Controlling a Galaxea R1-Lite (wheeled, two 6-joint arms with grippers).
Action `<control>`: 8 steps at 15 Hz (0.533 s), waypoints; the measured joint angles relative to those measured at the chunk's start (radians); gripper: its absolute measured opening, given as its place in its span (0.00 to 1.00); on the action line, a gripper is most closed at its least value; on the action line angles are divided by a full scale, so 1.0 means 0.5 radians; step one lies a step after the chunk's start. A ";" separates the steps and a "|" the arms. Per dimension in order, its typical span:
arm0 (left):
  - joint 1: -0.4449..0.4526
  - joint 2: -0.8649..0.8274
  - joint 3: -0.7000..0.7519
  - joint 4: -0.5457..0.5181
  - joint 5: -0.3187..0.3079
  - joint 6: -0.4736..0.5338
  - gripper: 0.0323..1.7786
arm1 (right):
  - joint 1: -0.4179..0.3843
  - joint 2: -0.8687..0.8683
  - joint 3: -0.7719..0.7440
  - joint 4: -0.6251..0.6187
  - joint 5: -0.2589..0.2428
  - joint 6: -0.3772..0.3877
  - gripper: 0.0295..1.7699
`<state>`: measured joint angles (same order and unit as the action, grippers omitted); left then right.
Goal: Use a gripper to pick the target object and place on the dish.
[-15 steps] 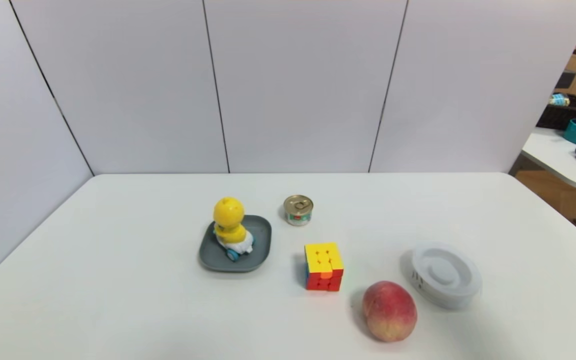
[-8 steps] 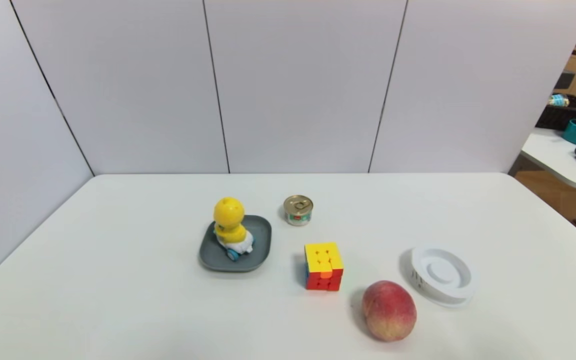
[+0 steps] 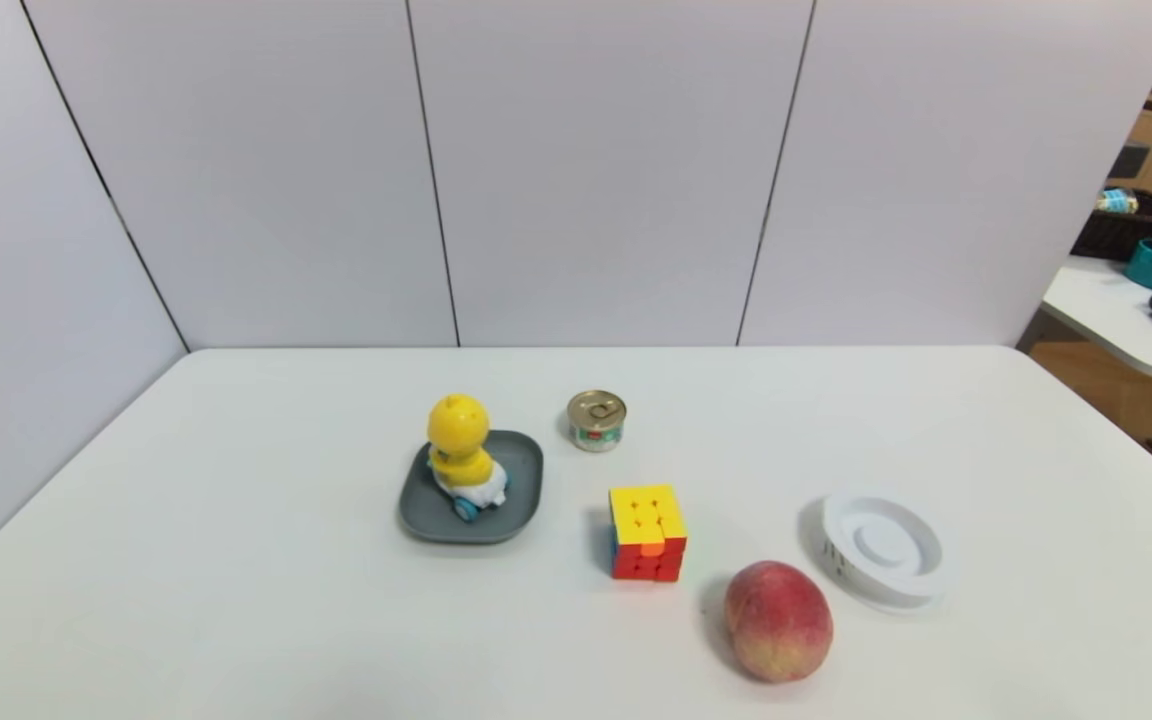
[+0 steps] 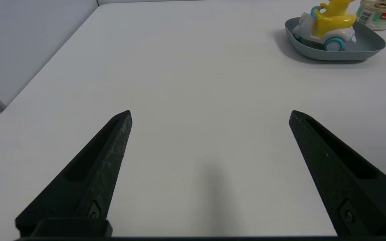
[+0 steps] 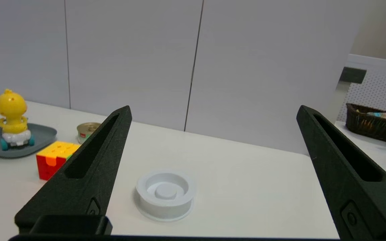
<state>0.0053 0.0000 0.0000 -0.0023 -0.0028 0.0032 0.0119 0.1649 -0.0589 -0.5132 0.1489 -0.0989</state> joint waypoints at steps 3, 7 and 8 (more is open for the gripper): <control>0.000 0.000 0.000 0.000 -0.001 0.000 0.95 | -0.011 -0.216 0.096 0.287 -0.018 0.001 0.96; 0.000 0.000 0.000 -0.001 -0.001 0.000 0.95 | -0.015 -0.317 0.116 0.886 -0.248 0.071 0.96; 0.000 0.000 0.000 -0.001 -0.001 -0.001 0.95 | -0.015 -0.326 0.116 0.976 -0.268 0.085 0.96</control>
<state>0.0053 0.0000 0.0000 -0.0028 -0.0032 0.0028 0.0043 0.0017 -0.0009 -0.0253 0.0149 -0.0566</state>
